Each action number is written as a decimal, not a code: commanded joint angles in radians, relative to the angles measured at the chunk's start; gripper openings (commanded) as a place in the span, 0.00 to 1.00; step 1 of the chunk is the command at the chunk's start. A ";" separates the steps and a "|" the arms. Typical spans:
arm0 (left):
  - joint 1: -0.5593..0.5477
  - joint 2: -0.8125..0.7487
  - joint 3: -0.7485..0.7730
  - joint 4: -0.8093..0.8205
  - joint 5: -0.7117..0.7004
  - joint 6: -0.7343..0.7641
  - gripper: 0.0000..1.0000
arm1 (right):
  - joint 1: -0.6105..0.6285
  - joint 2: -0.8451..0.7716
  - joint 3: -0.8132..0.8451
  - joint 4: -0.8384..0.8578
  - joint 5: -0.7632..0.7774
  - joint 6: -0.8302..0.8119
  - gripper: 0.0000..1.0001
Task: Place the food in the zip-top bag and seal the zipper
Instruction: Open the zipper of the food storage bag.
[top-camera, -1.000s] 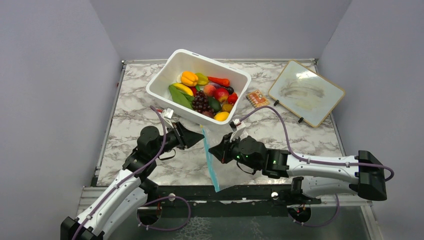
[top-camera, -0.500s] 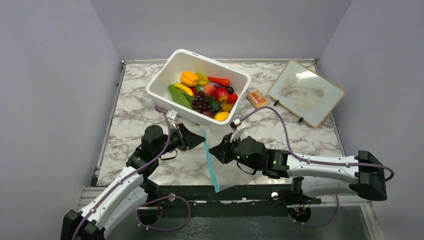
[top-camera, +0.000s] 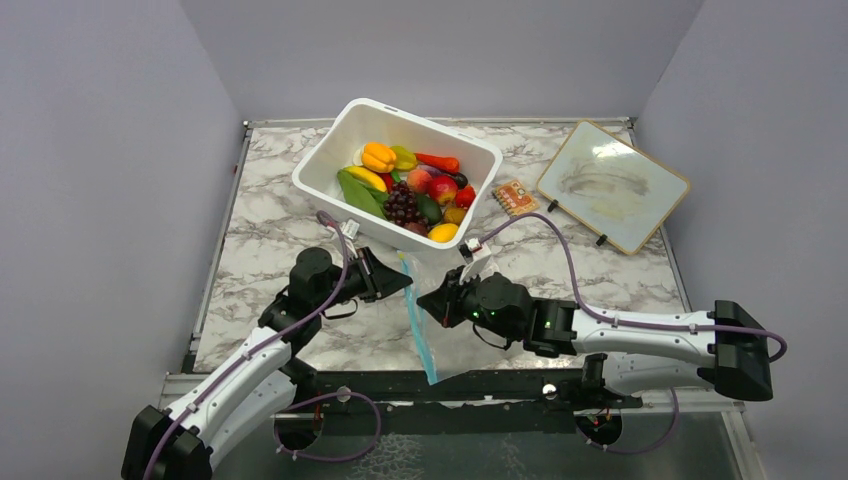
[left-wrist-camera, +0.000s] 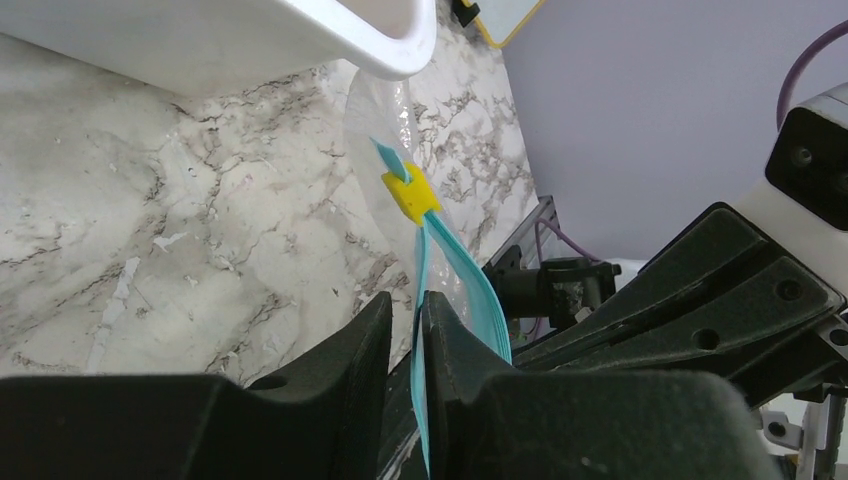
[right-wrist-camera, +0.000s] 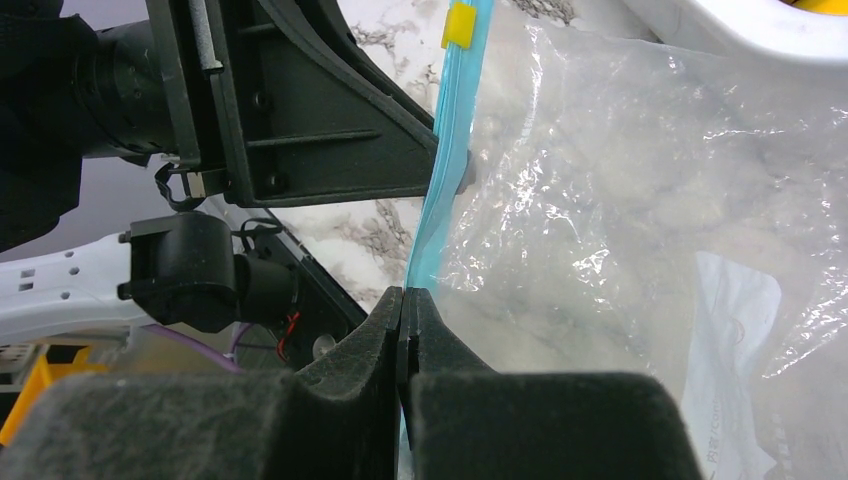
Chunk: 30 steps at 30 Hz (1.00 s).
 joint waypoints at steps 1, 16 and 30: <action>-0.006 0.000 -0.010 0.040 0.029 -0.011 0.16 | 0.007 0.009 0.022 0.033 -0.004 -0.003 0.01; -0.006 -0.089 0.310 -0.502 -0.124 0.302 0.00 | 0.007 -0.121 0.268 -0.555 0.110 0.007 0.01; -0.006 -0.041 0.580 -0.751 -0.185 0.434 0.00 | 0.007 -0.257 0.174 -0.536 0.138 0.083 0.01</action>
